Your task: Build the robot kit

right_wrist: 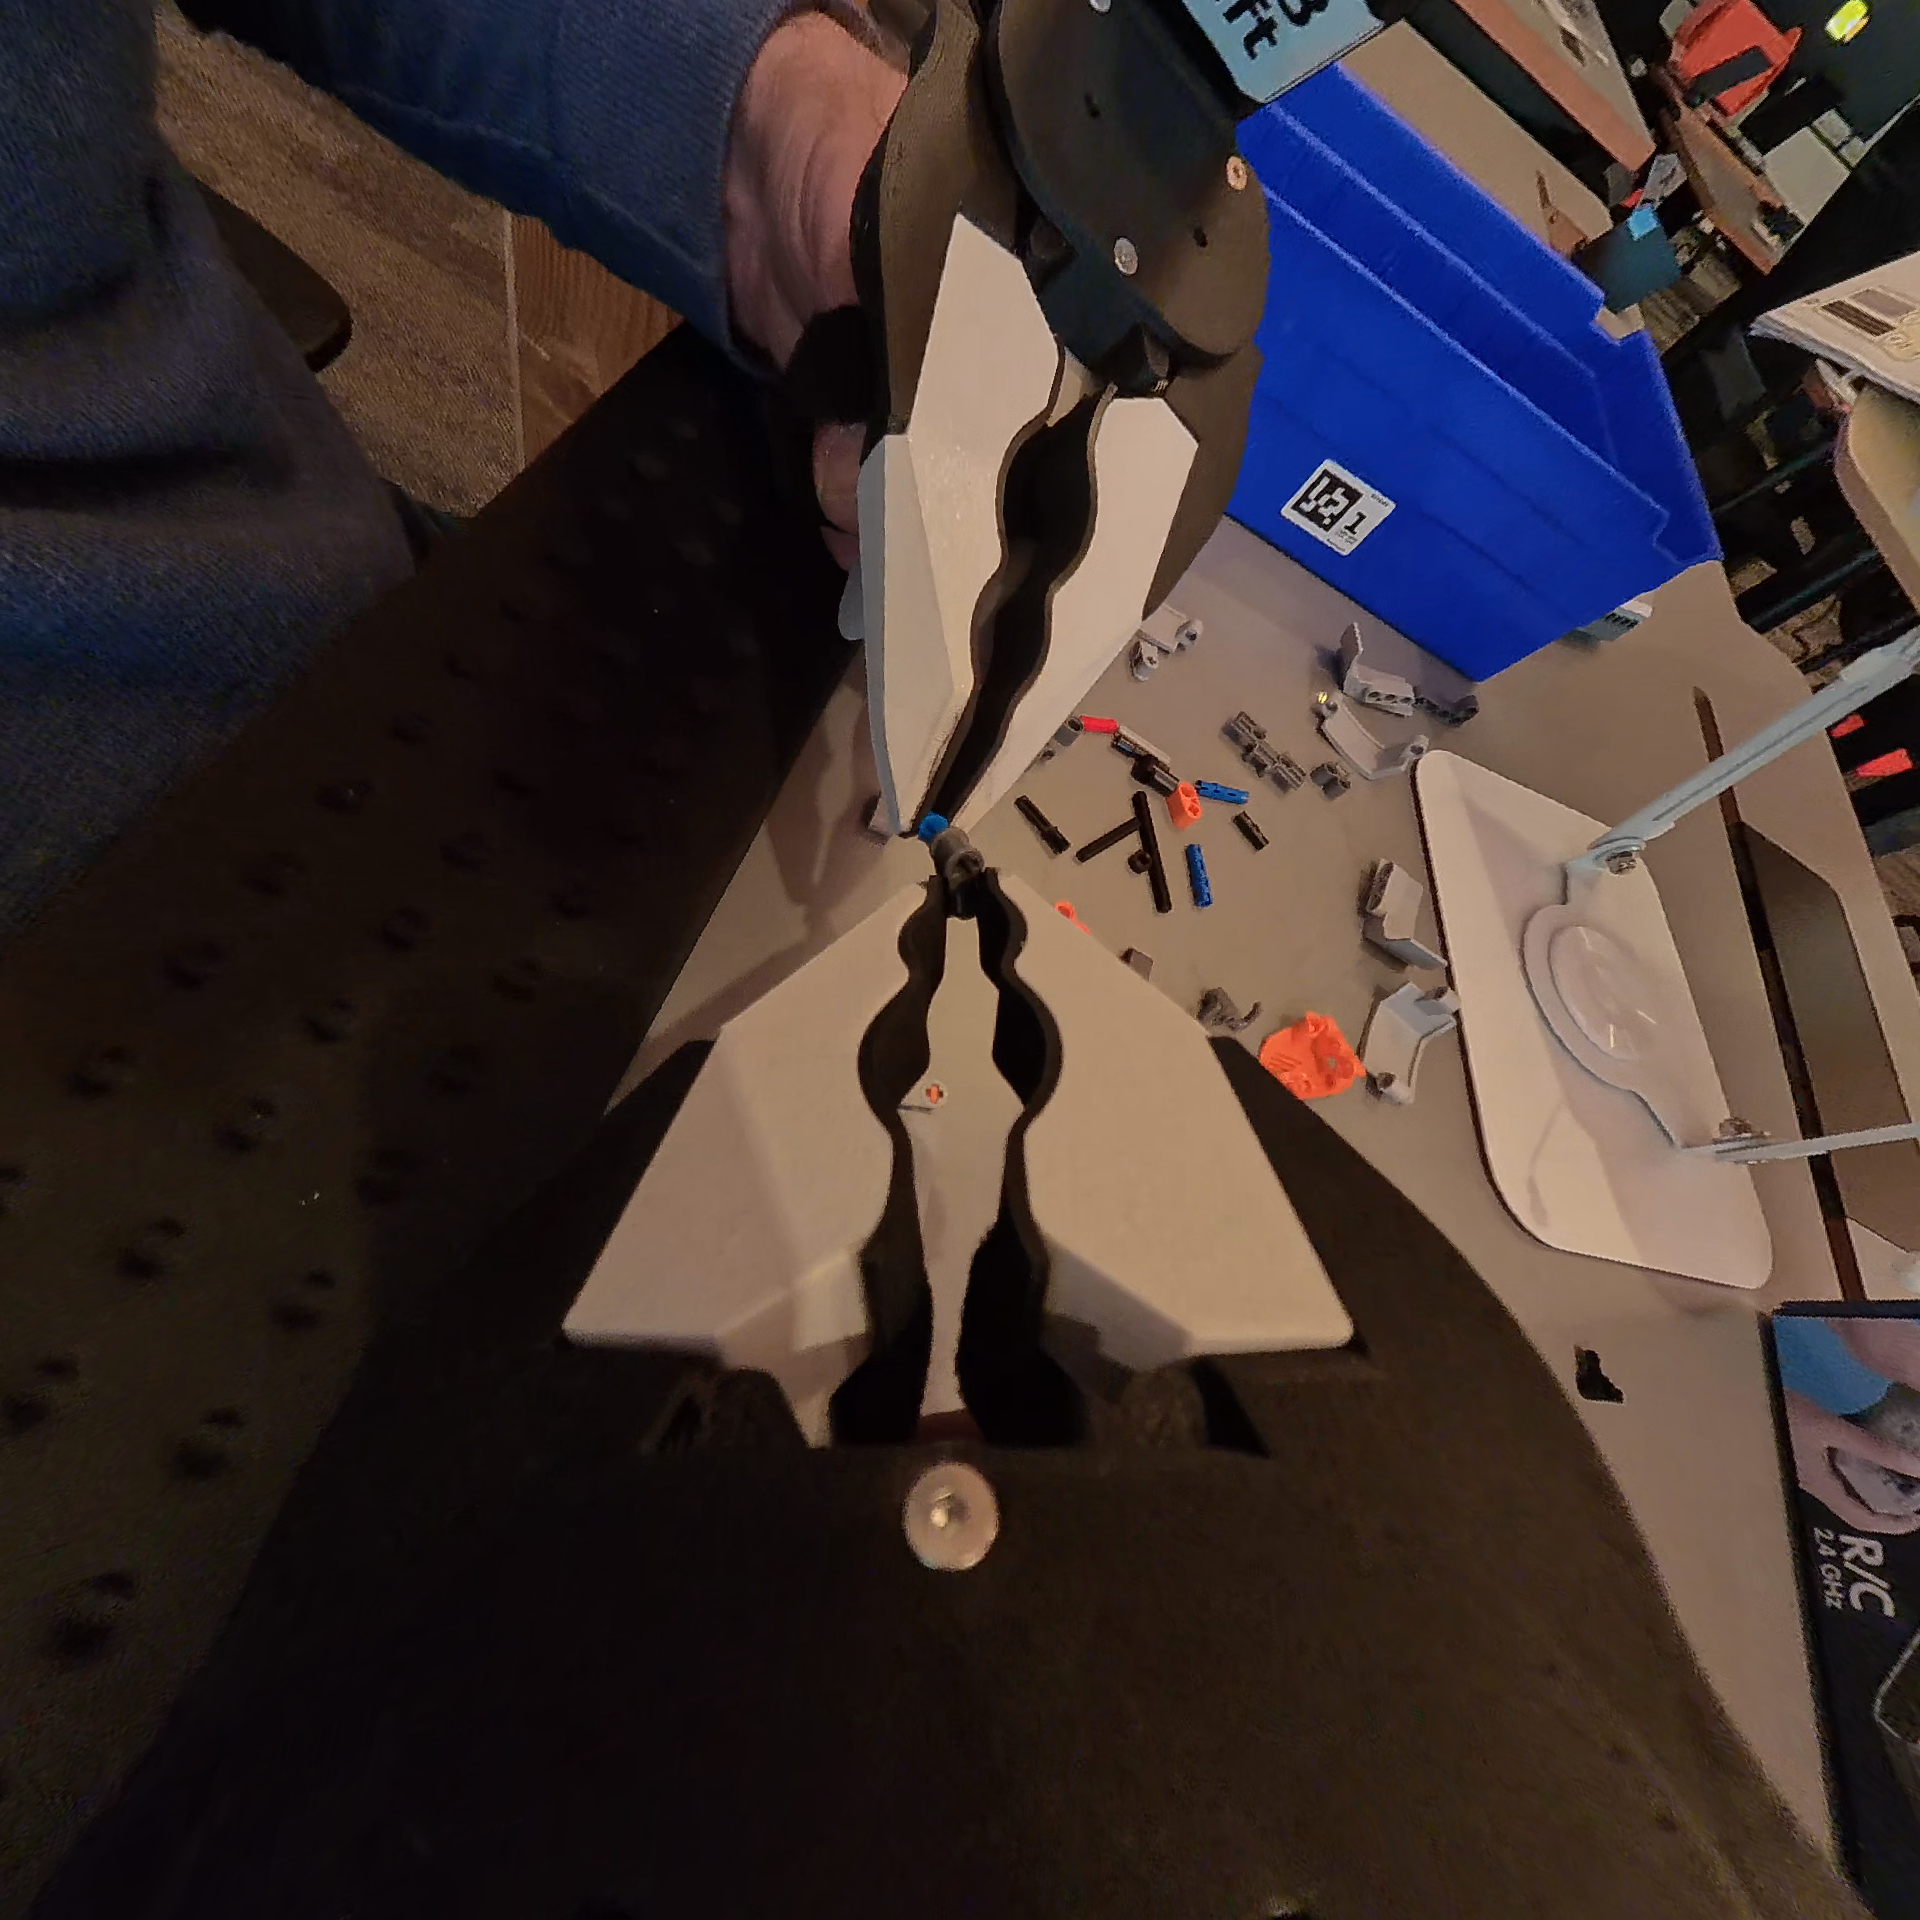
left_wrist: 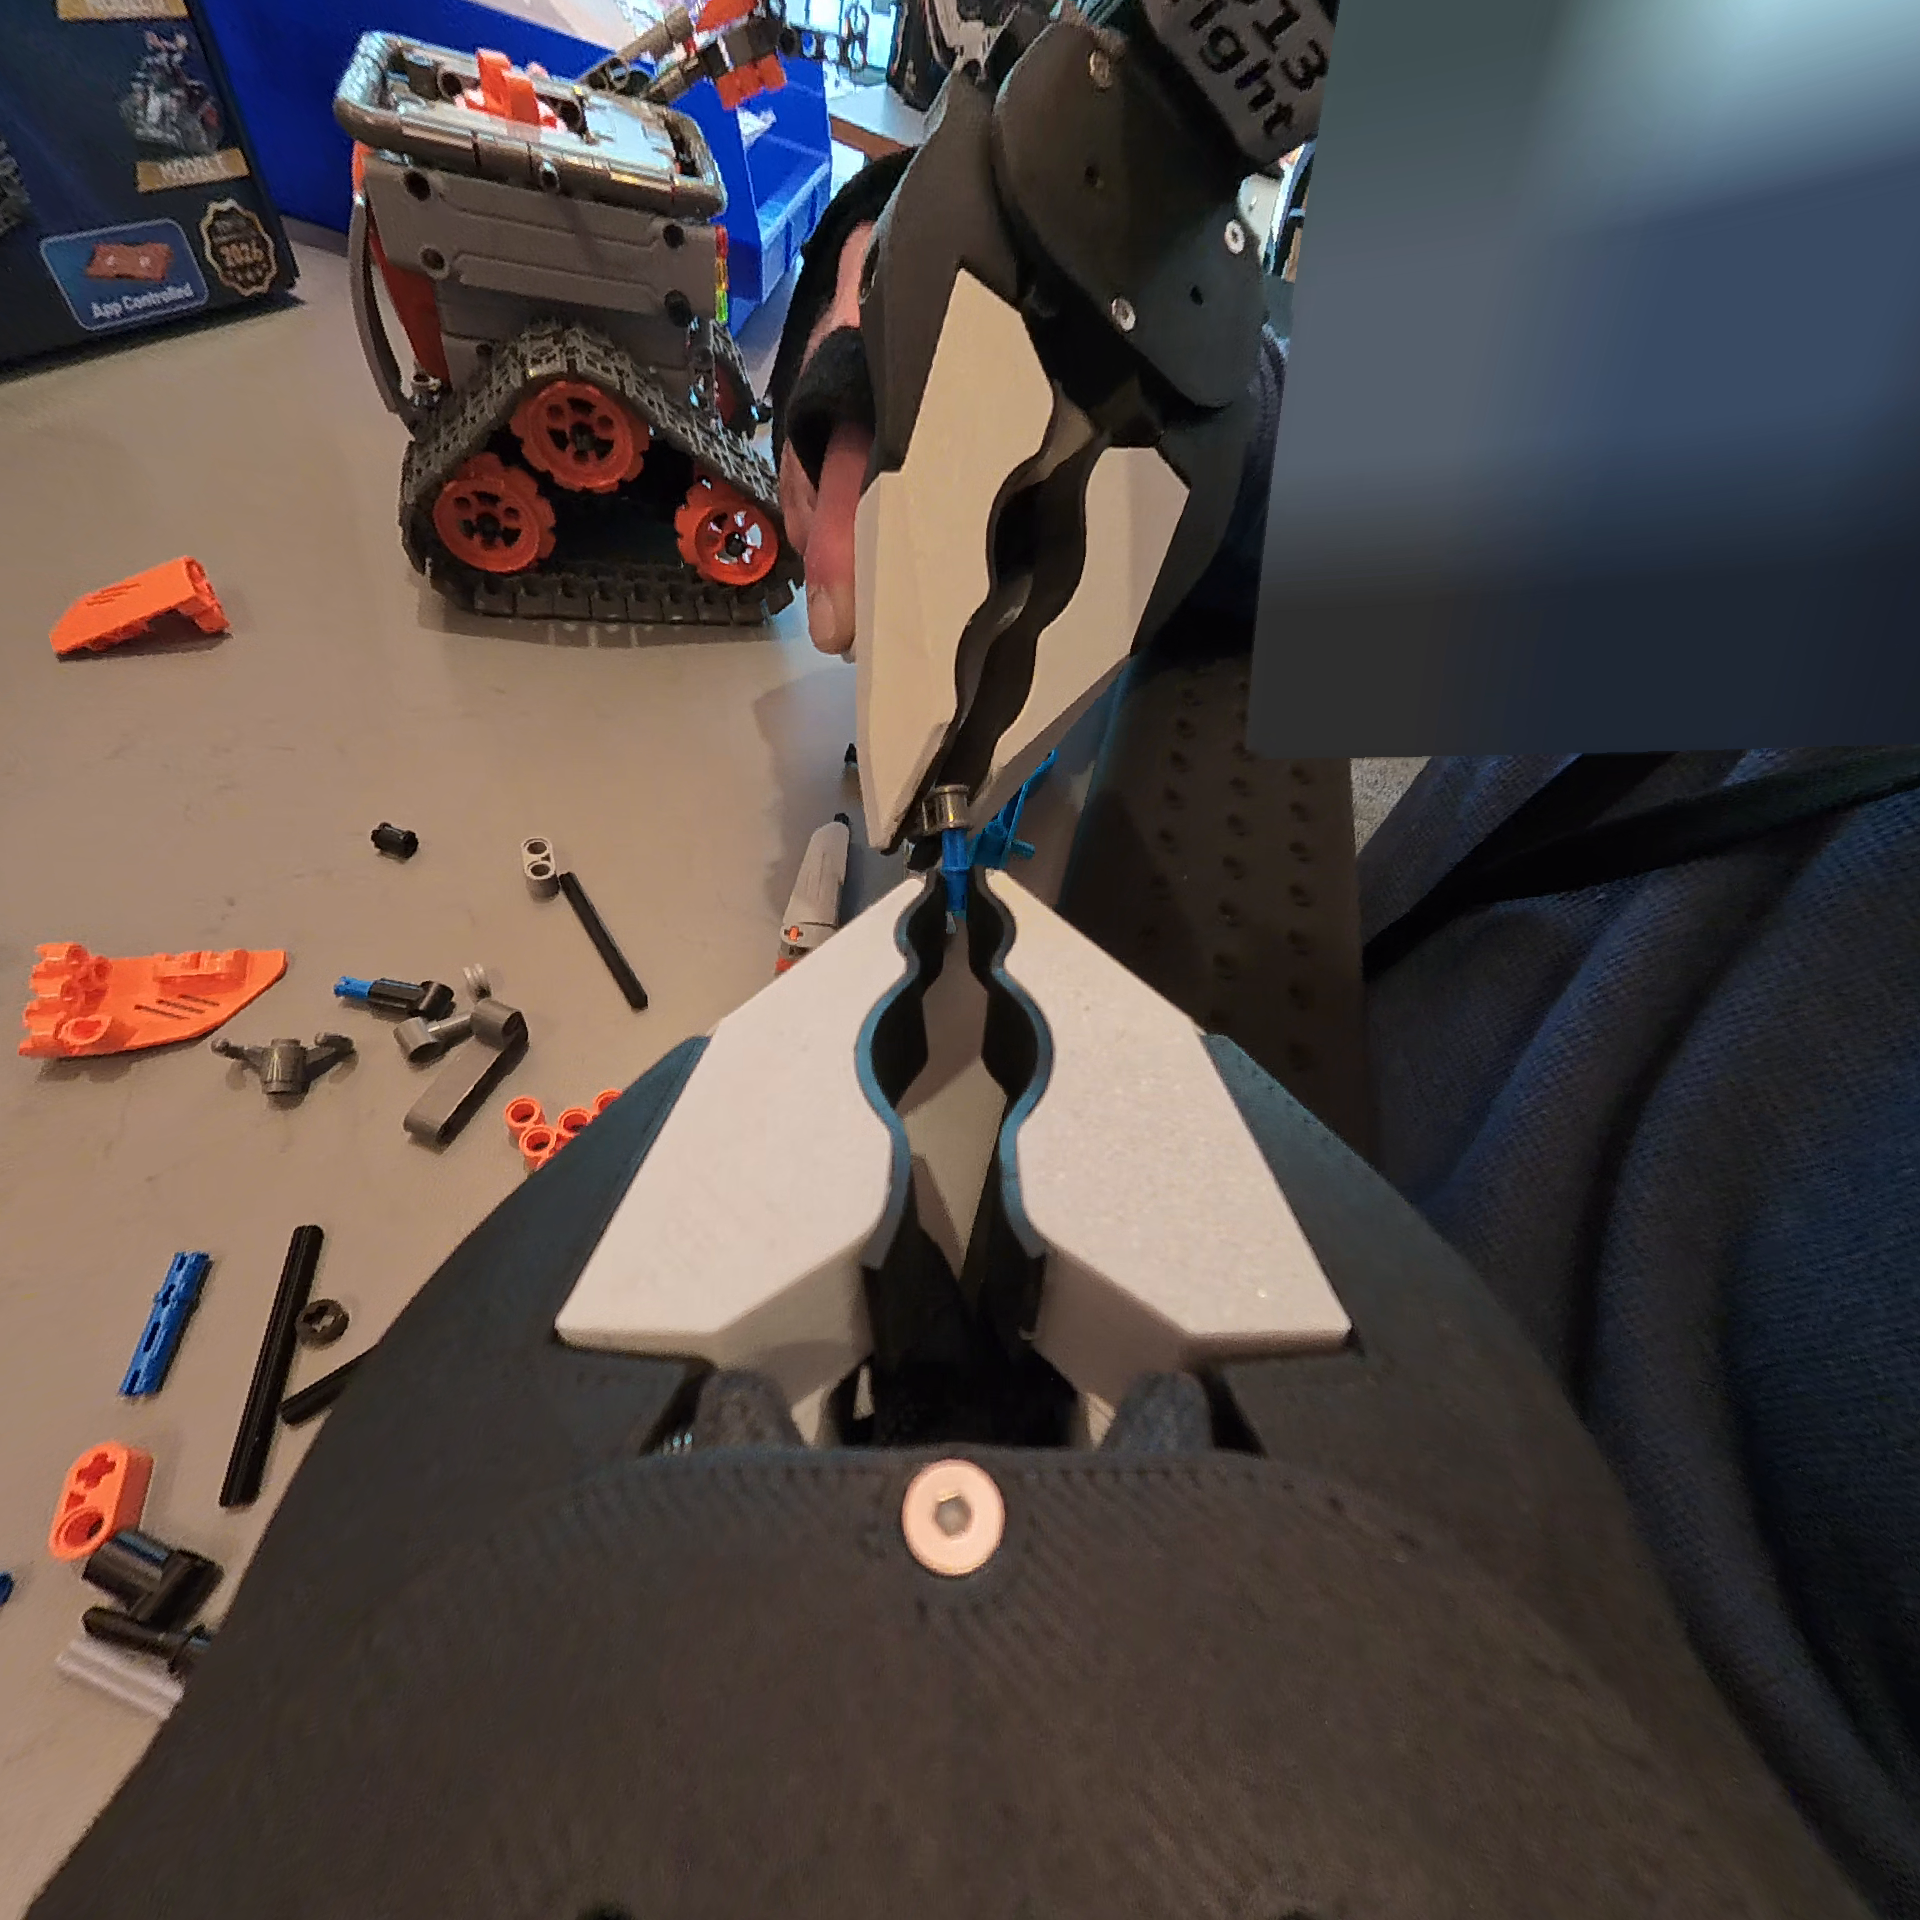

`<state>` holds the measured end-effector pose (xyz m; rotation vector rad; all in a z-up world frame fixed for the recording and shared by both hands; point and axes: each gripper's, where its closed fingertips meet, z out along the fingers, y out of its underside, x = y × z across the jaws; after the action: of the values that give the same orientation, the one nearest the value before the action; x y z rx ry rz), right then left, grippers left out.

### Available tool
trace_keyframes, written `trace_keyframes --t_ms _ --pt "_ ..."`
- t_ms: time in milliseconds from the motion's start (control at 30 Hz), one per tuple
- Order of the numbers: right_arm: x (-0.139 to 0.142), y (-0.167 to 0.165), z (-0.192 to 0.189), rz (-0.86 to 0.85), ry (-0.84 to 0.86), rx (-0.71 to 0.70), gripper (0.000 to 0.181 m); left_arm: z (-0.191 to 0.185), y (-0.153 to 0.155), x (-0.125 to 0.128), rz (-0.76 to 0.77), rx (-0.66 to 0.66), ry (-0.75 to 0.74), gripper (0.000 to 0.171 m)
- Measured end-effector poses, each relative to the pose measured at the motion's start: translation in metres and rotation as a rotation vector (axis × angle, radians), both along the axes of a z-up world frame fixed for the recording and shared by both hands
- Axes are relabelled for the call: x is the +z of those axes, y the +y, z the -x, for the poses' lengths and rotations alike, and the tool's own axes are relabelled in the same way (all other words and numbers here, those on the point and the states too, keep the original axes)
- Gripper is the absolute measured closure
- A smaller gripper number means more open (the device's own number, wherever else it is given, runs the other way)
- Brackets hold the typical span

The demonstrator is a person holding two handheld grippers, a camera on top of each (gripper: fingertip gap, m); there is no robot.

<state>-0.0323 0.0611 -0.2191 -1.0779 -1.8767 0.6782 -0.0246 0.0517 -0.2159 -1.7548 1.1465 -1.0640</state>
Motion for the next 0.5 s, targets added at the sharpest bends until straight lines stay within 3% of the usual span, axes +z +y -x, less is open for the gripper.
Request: trace_keyframes --t_ms 500 --pt "-0.022 0.007 -0.002 -0.108 -0.136 -0.053 0.178 -0.001 0.005 -0.020 -0.077 0.040 0.161 0.170"
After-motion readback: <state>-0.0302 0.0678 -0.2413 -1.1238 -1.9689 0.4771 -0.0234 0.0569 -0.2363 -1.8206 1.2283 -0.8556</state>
